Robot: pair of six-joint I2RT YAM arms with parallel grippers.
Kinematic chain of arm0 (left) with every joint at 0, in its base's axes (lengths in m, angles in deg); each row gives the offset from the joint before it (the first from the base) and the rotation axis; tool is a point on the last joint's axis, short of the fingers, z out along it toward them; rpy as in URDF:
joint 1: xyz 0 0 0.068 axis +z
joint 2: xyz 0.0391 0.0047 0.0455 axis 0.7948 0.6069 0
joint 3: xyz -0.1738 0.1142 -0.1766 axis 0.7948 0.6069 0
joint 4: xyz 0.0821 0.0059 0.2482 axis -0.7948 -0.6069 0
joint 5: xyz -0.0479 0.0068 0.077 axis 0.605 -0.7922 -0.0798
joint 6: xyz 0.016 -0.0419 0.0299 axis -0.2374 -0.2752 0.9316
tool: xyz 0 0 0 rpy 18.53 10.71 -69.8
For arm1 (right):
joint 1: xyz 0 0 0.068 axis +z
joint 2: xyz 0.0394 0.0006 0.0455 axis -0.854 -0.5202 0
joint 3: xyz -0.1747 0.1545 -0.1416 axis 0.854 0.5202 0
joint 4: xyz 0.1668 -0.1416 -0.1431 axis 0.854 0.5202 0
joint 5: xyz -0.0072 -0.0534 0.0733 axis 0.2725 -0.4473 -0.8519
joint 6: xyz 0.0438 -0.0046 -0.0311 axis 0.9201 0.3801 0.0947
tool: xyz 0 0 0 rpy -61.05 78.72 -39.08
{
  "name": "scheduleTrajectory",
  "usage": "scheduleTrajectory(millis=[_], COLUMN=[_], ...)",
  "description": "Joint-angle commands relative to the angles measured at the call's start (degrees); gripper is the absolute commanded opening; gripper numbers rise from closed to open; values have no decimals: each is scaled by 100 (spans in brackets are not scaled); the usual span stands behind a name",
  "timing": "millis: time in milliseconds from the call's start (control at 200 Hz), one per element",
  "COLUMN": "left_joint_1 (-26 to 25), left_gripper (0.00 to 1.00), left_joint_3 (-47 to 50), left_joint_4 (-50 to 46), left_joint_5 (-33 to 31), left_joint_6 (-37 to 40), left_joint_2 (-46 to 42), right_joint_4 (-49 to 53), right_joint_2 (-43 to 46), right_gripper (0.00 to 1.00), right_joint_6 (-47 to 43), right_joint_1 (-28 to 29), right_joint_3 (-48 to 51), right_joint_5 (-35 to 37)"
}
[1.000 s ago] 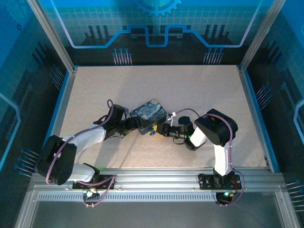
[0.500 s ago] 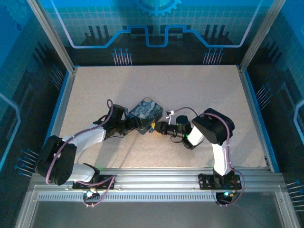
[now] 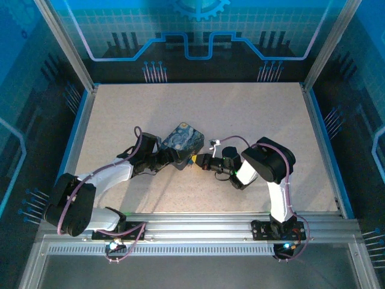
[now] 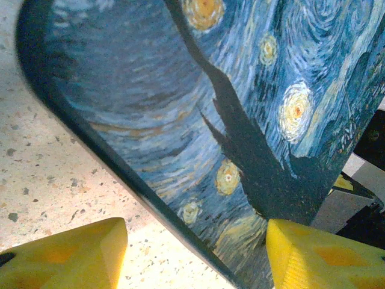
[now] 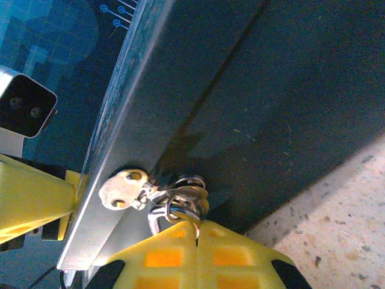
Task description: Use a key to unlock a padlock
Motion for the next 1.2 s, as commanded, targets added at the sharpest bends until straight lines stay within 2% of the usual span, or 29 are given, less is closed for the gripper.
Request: scheduleTrajectory(millis=[0, 585, 1195], left_joint_1=[16, 16, 16], left_gripper=[63, 63, 63], left_joint_3=[163, 321, 404], left_joint_4=[-487, -459, -326], left_joint_5=[-155, -137, -57], left_joint_6=[110, 101, 54], left_joint_2=[-39, -40, -4], right_joint_4=[27, 138, 111], right_joint_2=[96, 295, 469], right_gripper=[1, 0, 0], right_joint_6=[37, 910, 1419], right_joint_1=[55, -125, -312], right_joint_3=[162, 246, 234], right_joint_5=[166, 253, 315])
